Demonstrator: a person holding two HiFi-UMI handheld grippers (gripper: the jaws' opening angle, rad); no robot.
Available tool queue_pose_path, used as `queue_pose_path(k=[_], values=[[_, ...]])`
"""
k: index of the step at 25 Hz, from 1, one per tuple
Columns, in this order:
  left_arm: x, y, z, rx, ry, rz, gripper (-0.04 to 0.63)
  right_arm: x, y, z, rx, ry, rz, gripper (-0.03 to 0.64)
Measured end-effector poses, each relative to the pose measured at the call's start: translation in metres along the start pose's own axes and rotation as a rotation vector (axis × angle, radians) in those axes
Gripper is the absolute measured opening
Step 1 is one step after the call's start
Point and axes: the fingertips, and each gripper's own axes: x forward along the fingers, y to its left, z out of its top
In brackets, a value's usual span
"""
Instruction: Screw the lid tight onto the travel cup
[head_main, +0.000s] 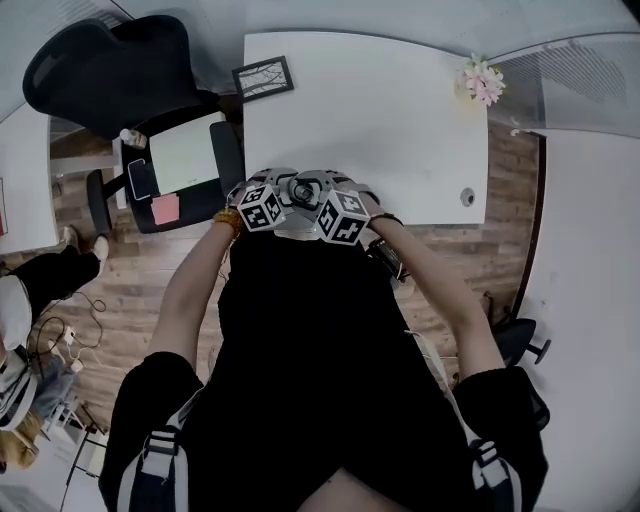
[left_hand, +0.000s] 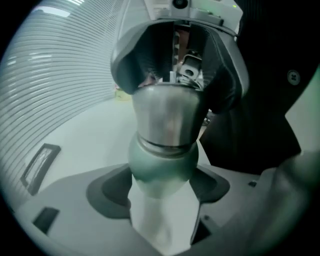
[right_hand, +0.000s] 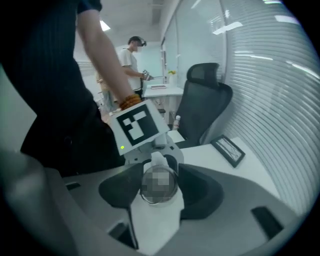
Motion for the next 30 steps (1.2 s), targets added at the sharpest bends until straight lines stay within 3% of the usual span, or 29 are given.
queue_pose_path(k=[4,7,10,13,18,20,22,30], values=[[-0.001,-0.001,-0.003,0.149,0.107,-0.161,0.365,0.005,0.008,0.003,-0.201,0.042,0.077,0.225],[-0.002,-0.003,-0.002,0.179,0.127,-0.2,0.367,0.005,0.009,0.006,-0.198,0.03,0.077,0.227],[-0.006,-0.002,0.002,0.054,0.041,-0.151,0.379,-0.003,0.001,0.011,0.016,-0.046,0.048,0.295],[-0.012,0.001,0.003,-0.06,-0.033,-0.023,0.39,-0.009,-0.007,0.005,0.223,-0.052,-0.041,0.298],[-0.012,0.002,0.016,-0.281,-0.159,0.112,0.388,0.001,-0.004,-0.012,0.274,0.035,-0.142,0.27],[-0.011,0.004,0.017,-0.324,-0.19,0.127,0.38,0.003,-0.003,-0.013,0.218,0.066,-0.135,0.242],[-0.01,0.005,0.017,-0.305,-0.18,0.106,0.379,0.004,-0.002,-0.014,0.132,0.096,-0.079,0.242],[-0.012,0.001,0.013,-0.074,0.027,-0.191,0.38,0.009,0.007,-0.014,-0.365,0.182,0.166,0.242]])
